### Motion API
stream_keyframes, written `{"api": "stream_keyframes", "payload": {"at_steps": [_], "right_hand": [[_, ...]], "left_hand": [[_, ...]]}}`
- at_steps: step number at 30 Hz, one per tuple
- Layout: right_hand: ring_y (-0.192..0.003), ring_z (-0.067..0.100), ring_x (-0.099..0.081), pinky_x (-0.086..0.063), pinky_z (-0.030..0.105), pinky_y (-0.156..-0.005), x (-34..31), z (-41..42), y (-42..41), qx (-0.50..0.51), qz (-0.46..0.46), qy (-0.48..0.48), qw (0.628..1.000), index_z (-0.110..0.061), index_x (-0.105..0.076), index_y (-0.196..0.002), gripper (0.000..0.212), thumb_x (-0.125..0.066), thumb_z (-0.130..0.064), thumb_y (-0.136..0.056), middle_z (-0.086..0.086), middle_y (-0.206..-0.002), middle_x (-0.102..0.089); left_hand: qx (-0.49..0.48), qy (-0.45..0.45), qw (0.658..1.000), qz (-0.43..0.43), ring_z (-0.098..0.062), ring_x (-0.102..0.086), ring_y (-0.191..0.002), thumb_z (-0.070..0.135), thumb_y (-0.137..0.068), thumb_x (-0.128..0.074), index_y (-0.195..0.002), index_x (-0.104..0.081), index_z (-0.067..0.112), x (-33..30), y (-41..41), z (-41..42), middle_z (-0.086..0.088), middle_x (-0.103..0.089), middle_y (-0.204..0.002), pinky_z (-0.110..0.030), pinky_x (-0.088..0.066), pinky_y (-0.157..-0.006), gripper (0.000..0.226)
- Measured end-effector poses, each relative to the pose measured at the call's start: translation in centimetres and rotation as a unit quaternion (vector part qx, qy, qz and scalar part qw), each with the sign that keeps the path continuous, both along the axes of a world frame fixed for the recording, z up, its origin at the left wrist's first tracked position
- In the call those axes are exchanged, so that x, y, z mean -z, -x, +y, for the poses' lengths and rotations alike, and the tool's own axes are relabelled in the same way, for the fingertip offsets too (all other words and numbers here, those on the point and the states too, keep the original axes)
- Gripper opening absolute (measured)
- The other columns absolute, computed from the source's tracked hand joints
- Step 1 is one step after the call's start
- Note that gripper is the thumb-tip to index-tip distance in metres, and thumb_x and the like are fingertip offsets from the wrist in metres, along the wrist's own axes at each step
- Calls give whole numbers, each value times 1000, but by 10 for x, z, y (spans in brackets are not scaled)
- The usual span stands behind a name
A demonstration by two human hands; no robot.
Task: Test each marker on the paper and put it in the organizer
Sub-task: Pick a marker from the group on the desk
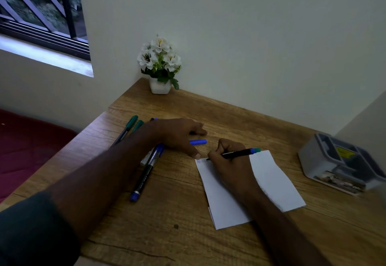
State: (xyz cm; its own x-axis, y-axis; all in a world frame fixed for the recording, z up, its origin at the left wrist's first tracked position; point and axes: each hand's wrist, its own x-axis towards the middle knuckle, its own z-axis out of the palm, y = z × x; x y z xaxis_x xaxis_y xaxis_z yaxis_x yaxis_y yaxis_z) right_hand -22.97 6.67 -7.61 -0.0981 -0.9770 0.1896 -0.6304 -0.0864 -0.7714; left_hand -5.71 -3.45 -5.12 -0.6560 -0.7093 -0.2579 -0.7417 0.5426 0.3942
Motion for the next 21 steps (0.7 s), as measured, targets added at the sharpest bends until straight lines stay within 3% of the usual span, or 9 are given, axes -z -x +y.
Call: {"api": "stream_keyframes", "payload": {"at_steps": [10, 15, 18, 21], "right_hand": [[-65, 8, -57, -42, 19, -59, -2, 2, 2, 12, 5, -1, 1000, -12, -56, -68, 23, -66, -19, -87, -2, -68, -61], [-68, 4, -60, -49, 28, -66, -12, 4, 13, 14, -147, 10, 989, -11, -58, -73, 16, -63, -9, -88, -4, -69, -62], [-76, 11, -63, -51, 27, -71, -20, 1, 23, 0, -138, 56, 989, -8, -62, -79, 10, -68, -10, -86, 1, -77, -65], [-75, 4, -61, -47, 12, -65, -24, 0, 28, -27, -110, 92, 989, -9, -68, -74, 13, -73, -12, -86, -7, -76, -65]], "left_hand": [[1, -4, 1000, -2, -20, -12, -149, 54, -81, -69, -153, -23, 33, -1, 1, 0, 6, -8, -164, -40, -18, -118, 88], [-8, 10, 1000, 12, -19, -24, -145, 53, -77, -74, -151, -28, 31, -2, 2, 0, 5, -20, -161, -39, -27, -115, 90], [-37, 42, 995, 88, -12, -47, -128, 42, -75, -80, -142, -46, 29, -5, 0, 0, 6, -47, -144, -28, -42, -100, 76], [-64, 86, 984, 141, -2, -59, -97, 36, -74, -81, -120, -67, 25, -7, -3, -2, 15, -64, -102, -17, -43, -75, 49]]}}
